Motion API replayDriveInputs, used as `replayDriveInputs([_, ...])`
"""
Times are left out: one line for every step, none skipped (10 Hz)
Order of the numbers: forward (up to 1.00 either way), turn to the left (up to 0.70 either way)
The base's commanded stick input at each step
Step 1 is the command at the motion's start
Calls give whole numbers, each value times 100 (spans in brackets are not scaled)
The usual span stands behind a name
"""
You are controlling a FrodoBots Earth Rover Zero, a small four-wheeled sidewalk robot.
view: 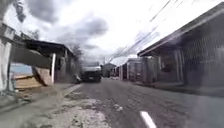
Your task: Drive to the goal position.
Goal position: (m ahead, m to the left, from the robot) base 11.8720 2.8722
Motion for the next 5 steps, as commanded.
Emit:
replayDriveInputs([85, -24])
replayDriveInputs([85, -20])
replayDriveInputs([85, -17])
replayDriveInputs([85, -13])
replayDriveInputs([85, -9])
